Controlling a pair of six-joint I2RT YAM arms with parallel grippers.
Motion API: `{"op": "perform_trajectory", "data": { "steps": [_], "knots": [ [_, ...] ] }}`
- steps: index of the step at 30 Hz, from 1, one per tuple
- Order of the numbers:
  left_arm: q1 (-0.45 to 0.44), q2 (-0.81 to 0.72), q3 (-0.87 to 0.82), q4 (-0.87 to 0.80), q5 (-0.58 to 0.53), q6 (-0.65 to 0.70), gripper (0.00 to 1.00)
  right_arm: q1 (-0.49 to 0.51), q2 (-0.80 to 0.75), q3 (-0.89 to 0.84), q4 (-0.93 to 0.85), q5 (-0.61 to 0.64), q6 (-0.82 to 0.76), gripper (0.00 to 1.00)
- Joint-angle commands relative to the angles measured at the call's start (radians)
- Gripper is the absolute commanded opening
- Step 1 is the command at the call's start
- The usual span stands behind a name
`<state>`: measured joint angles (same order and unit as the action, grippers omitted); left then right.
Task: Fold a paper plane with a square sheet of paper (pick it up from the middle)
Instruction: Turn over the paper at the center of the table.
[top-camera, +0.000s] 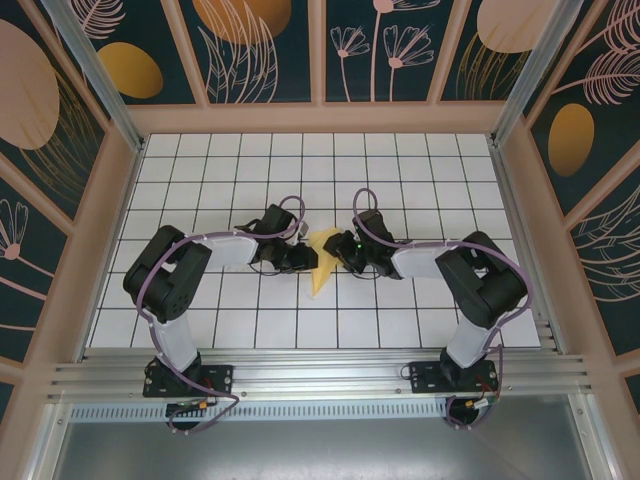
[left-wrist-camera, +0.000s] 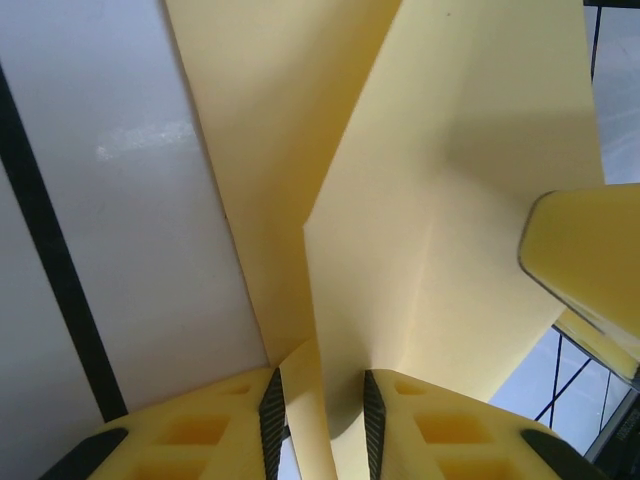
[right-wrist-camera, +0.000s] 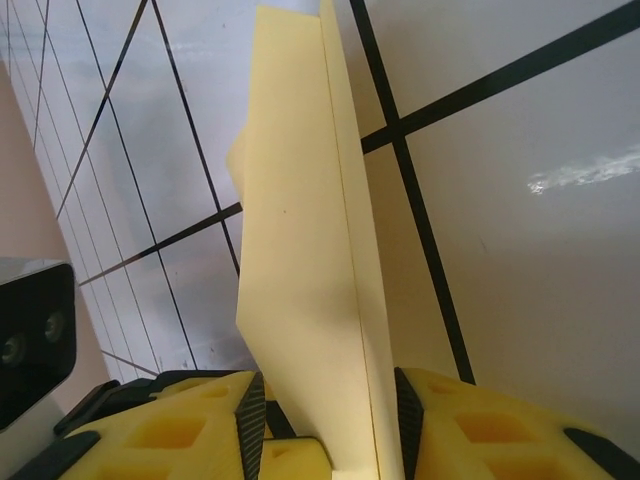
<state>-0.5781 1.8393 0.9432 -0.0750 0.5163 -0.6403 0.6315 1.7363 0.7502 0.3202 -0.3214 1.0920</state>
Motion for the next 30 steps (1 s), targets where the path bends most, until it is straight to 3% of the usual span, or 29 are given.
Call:
{"op": "perform_trajectory", "data": {
  "steps": [1,13,22,30],
  "knots": [
    [-0.009,0.005,-0.018,-0.012,0.003,0.004,0.31,0.005,0.041,0.005,0.046,-0.035,-0.051,0.41],
    [-0.009,0.000,-0.023,-0.029,-0.052,0.008,0.30,0.005,0.085,0.049,0.108,-0.077,-0.167,0.32],
    [-0.009,-0.011,-0.018,-0.064,-0.113,0.017,0.32,-0.001,0.113,0.040,0.159,-0.103,-0.190,0.28],
    [-0.008,-0.023,-0.012,-0.098,-0.172,0.028,0.32,-0.001,0.118,0.033,0.176,-0.115,-0.208,0.19]
  ]
}}
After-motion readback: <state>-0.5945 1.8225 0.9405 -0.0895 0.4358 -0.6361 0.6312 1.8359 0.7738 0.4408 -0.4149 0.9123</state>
